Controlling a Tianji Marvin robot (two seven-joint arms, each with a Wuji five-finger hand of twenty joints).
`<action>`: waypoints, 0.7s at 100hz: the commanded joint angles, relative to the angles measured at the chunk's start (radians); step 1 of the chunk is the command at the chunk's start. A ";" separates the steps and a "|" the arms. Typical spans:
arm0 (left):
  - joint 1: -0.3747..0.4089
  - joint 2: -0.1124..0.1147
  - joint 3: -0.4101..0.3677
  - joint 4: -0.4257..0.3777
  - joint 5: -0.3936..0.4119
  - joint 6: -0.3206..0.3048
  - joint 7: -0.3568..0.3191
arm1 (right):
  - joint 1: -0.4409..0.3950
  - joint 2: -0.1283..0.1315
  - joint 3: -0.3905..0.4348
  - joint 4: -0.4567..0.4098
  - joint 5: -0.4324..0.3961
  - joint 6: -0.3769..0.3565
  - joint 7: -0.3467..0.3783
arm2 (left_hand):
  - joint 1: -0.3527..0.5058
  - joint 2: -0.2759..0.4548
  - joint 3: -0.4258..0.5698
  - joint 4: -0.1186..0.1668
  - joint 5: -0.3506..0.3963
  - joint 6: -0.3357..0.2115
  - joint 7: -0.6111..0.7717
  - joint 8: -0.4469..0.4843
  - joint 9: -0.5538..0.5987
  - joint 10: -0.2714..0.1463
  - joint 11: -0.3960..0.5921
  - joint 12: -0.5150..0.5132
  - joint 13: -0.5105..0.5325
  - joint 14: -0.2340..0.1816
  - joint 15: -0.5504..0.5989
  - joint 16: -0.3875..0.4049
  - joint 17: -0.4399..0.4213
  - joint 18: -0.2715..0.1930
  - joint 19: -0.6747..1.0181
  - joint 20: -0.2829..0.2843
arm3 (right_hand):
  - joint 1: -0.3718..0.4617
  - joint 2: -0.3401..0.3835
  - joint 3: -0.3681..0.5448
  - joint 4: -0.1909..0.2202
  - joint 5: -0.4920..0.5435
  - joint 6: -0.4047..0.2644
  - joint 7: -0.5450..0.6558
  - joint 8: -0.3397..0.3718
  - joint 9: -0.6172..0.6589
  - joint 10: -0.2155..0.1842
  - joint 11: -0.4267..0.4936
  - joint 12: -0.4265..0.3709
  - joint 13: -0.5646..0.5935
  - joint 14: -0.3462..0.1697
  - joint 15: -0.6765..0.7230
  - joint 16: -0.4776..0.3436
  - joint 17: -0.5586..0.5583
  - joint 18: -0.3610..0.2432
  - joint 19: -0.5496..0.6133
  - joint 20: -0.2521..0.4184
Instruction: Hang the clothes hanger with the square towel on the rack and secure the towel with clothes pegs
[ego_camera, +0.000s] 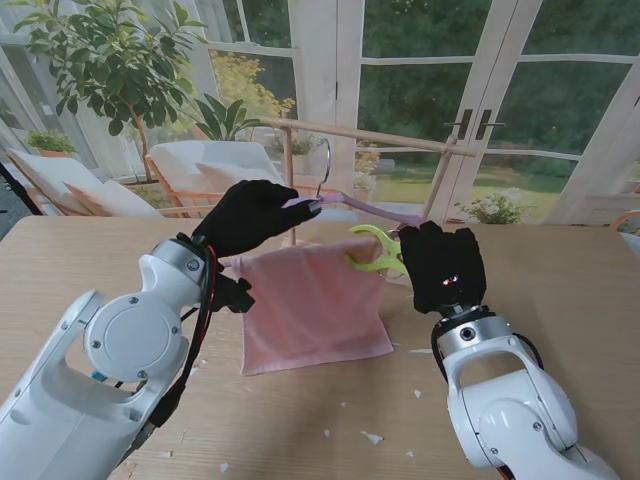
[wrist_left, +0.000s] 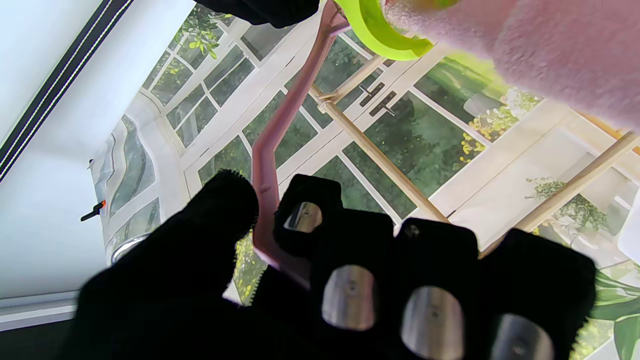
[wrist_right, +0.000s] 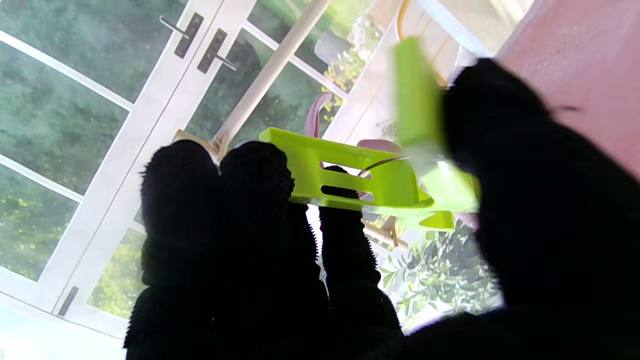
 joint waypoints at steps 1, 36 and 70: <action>-0.005 -0.004 0.001 -0.016 0.000 0.005 -0.010 | -0.007 -0.007 -0.006 -0.020 -0.009 -0.018 0.023 | 0.034 0.045 -0.013 0.024 0.086 0.022 0.053 0.025 0.003 -0.108 0.072 0.002 0.031 -0.090 0.153 0.014 0.032 -0.030 0.271 0.001 | 0.055 0.218 0.183 0.160 0.096 -0.107 0.025 0.031 0.036 -0.060 0.228 0.104 -0.059 0.061 -0.017 0.026 -0.008 -0.127 0.024 0.730; -0.009 -0.008 0.000 -0.013 -0.009 0.024 0.002 | -0.027 -0.014 -0.020 -0.043 -0.051 -0.001 0.063 | 0.034 0.045 -0.013 0.024 0.086 0.021 0.053 0.025 0.003 -0.108 0.072 0.002 0.031 -0.089 0.153 0.013 0.032 -0.030 0.271 0.000 | -0.284 0.417 -0.193 0.218 -0.144 0.054 -0.423 0.092 -0.289 -0.038 0.016 -0.032 -0.349 0.123 -0.311 -0.072 -0.283 0.044 -0.129 0.733; -0.015 -0.012 -0.006 0.010 -0.012 0.017 0.016 | -0.090 -0.017 -0.010 -0.073 0.023 0.074 -0.058 | 0.030 0.040 -0.010 0.025 0.088 0.017 0.055 0.024 0.003 -0.109 0.074 0.002 0.031 -0.091 0.154 0.013 0.032 -0.031 0.271 0.000 | -0.305 0.515 -0.250 0.227 -0.172 0.123 -0.505 0.048 -0.352 0.031 -0.122 -0.160 -0.480 0.213 -0.640 -0.278 -0.453 0.234 -0.460 0.563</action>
